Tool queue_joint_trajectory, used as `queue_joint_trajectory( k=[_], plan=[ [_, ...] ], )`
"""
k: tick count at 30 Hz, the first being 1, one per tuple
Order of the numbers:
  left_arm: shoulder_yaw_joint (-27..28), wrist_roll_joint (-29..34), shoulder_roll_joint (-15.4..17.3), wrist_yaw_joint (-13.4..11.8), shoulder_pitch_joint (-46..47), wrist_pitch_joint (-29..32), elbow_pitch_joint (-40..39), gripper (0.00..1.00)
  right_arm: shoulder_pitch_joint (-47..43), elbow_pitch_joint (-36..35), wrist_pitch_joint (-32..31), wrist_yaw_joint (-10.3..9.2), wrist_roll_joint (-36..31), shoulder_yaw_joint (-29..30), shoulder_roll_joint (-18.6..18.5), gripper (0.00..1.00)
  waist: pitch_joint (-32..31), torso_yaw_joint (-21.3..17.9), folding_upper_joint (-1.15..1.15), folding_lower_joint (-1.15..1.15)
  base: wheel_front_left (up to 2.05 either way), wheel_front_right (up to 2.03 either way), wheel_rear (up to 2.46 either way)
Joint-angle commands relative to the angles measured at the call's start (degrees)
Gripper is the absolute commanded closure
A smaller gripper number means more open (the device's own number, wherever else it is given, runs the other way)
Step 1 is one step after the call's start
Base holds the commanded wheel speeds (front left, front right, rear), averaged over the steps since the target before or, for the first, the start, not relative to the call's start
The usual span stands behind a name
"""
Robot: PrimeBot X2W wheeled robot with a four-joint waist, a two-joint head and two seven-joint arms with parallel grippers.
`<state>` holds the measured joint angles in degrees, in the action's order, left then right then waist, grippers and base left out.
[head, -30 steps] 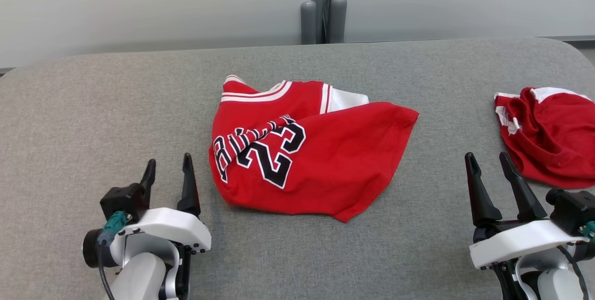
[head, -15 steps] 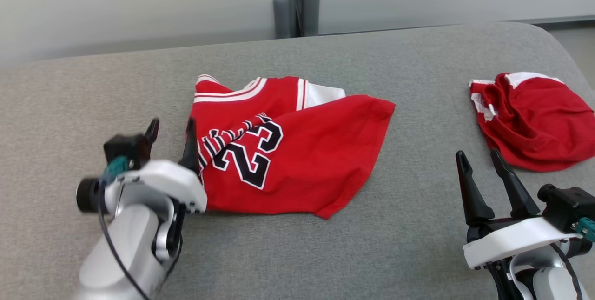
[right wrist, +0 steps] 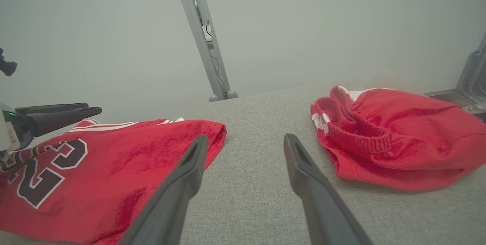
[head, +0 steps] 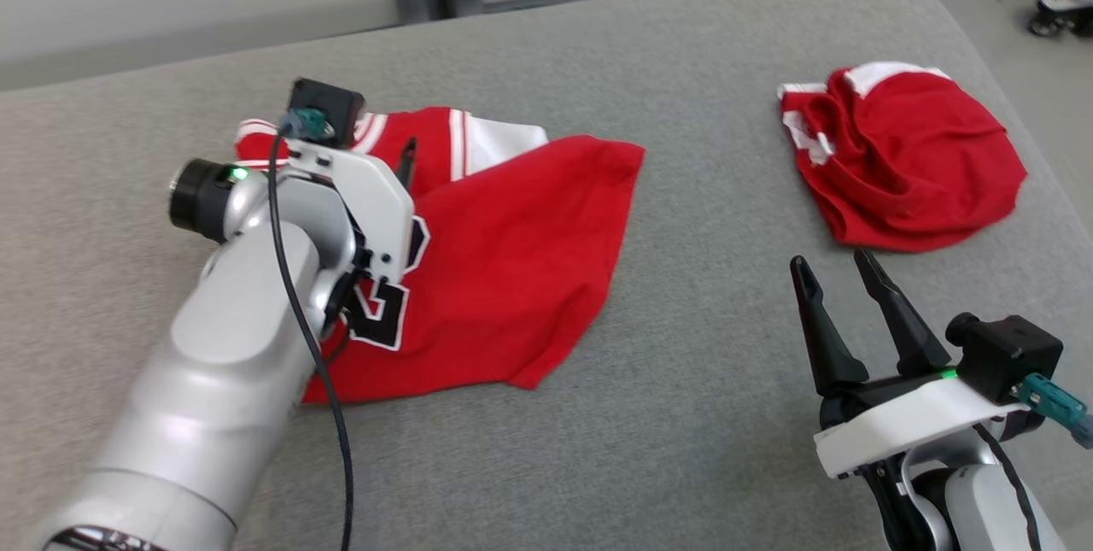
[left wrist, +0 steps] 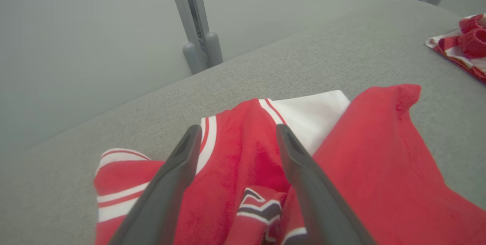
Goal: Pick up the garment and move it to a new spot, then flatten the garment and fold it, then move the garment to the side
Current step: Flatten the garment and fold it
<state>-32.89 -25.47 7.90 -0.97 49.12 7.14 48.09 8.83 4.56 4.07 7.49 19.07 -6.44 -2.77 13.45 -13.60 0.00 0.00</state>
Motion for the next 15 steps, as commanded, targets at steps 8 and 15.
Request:
queue_joint_trajectory(
  k=[8,15],
  plan=[
    [0.6,-0.7,1.9,0.5,8.5,5.8,10.6,0.0,2.4,0.6,1.8,0.01,1.2,-2.0,-0.3,0.0,6.1,-6.6,0.0,0.0,0.0,0.0,0.0],
    [0.5,-1.0,2.7,1.2,11.7,7.5,16.5,0.0,3.3,1.6,3.2,0.01,1.7,-3.1,-0.2,0.0,7.9,-8.8,0.0,0.0,0.0,0.0,0.0]
  ],
)
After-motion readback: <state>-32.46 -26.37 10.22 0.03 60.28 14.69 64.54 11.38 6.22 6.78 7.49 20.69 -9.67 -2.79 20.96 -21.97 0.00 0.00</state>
